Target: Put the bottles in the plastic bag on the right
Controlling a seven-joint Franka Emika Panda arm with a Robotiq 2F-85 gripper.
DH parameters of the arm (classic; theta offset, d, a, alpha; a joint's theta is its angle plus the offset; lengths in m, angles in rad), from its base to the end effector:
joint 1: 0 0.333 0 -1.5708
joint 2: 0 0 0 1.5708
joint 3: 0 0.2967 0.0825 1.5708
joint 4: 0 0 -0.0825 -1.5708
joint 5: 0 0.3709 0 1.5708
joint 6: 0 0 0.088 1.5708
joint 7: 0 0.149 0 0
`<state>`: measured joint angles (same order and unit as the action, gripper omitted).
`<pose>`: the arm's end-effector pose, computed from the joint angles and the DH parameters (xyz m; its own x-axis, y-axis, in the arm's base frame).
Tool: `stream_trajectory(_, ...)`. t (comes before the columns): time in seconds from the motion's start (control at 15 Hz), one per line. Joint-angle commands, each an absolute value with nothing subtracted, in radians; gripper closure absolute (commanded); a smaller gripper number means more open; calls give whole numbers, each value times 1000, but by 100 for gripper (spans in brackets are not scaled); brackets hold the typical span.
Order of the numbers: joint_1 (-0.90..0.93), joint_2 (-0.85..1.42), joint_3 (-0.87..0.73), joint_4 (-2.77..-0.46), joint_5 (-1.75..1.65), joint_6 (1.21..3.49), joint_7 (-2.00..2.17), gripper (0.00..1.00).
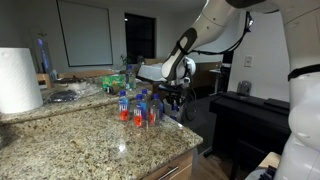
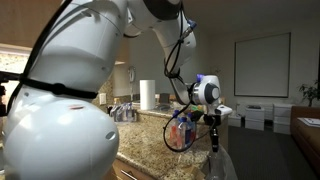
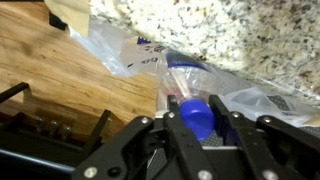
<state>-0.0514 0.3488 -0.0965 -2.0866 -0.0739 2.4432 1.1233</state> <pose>0.5652 -0.0872 0.2077 0.3541 -0.9322 0.0755 -0.9352 -0.3529 0.0295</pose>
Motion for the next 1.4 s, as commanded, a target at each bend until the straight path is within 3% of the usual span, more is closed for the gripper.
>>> stream_trajectory(0.0, -35, 406, -106, -2035, 15, 2444, 1129, 90)
stream_trajectory(0.6, -28, 460, -131, -2019, 59, 2421, 1136, 90)
stream_trajectory(0.67, -28, 459, -132, -2015, 62, 2403, 1134, 40)
stream_trajectory(0.8, -25, 440, -143, -2011, 51, 2387, 1137, 34)
stream_trajectory(1.13, -19, 328, -150, -2000, 46, 2338, 1125, 2)
stream_trajectory(1.33, -22, 199, -116, -1995, 66, 2265, 1077, 0)
